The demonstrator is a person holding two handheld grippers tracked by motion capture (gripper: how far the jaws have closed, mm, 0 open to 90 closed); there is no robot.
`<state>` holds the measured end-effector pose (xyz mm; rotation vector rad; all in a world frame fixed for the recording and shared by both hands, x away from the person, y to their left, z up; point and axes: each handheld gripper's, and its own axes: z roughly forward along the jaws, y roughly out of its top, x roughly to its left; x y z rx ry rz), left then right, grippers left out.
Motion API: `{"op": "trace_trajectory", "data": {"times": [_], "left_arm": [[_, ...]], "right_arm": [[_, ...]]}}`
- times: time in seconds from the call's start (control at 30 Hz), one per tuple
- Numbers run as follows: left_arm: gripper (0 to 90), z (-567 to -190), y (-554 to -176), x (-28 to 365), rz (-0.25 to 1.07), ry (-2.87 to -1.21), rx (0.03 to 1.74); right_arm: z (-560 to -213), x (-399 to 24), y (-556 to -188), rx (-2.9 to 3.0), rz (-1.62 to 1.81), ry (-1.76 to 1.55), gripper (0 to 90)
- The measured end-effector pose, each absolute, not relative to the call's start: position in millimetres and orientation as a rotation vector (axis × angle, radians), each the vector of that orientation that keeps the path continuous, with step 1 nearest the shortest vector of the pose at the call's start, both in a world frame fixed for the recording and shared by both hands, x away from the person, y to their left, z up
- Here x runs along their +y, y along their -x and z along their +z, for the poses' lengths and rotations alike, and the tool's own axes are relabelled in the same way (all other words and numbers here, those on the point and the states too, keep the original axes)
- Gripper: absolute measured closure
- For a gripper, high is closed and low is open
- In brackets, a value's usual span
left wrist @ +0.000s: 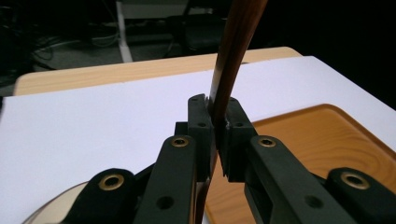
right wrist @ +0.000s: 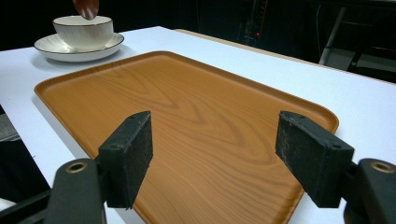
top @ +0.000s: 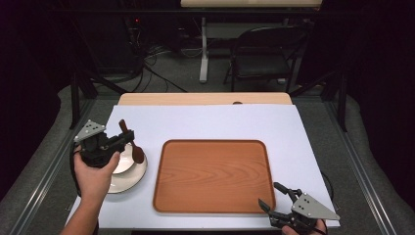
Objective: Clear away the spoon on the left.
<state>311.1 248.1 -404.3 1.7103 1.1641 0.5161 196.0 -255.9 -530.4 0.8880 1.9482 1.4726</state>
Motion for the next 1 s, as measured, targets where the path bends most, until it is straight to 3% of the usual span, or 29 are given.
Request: {"op": "trace_trajectory", "data": {"times": [0.73,1.0], "left_arm": [[84.5,-416,-328,191,0.262,-1.949,1.073],[84.4,-425,-335,178,0.191,-1.993,1.069]], "right_arm": [[-530,-256,-195,1.949,1.474,-0.873,27.2],[-529,-254,-195,1.945,1.472,-0.850,23.1]]}}
